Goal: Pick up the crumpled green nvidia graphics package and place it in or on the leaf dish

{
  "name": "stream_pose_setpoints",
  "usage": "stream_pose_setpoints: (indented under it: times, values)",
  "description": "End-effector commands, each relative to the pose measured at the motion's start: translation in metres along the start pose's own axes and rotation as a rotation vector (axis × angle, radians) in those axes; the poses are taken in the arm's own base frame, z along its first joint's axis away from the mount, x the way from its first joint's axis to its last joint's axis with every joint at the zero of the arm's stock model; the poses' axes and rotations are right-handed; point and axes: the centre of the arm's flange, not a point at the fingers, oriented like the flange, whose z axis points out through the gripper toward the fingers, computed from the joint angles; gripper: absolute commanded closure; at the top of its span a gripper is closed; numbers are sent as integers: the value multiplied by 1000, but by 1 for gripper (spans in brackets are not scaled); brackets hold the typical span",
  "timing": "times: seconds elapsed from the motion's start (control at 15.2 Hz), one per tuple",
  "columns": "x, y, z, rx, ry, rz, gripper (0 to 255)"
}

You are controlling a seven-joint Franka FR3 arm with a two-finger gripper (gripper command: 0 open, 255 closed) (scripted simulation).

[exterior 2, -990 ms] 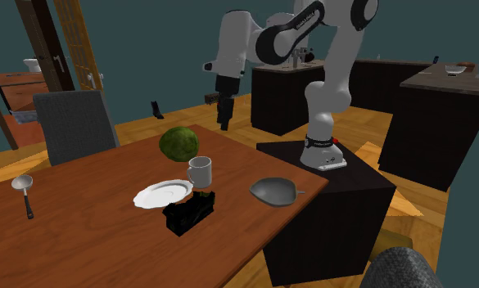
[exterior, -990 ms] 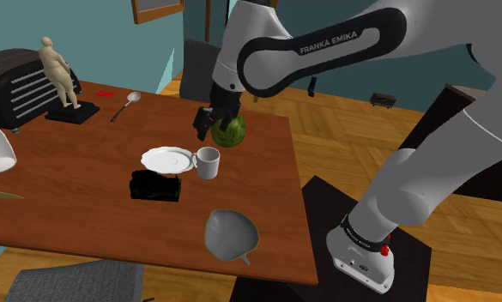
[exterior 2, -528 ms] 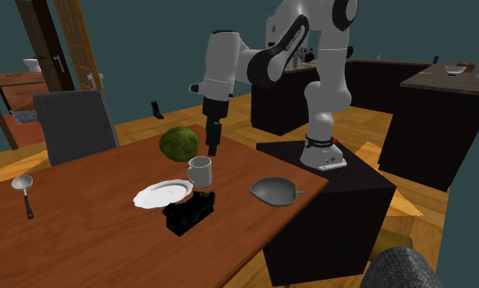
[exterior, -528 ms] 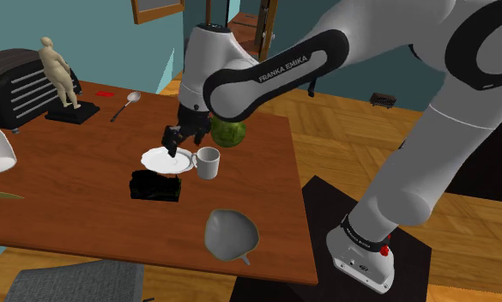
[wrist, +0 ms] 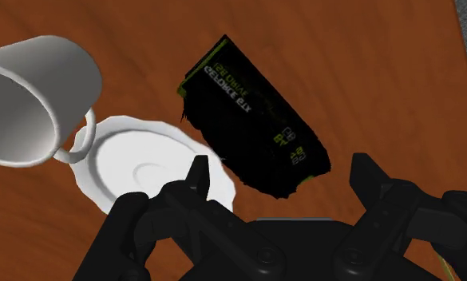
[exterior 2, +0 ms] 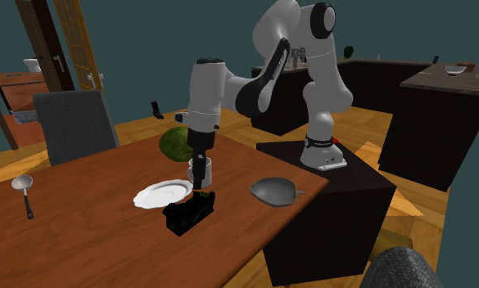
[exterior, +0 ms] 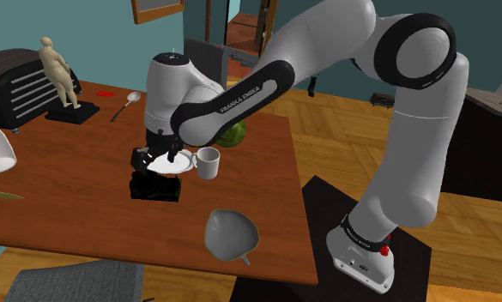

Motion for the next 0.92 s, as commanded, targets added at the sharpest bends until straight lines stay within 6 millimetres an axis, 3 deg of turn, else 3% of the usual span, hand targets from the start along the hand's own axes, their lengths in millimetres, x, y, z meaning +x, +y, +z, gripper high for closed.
stream_pose_setpoints:
  times: [0.0, 0.33, 0.86]
  values:
    - [13, -18, 20, -4, 2, 0, 0]
    - [36, -53, 66, -10, 4, 0, 0]
    - [36, -52, 106, -10, 4, 0, 0]
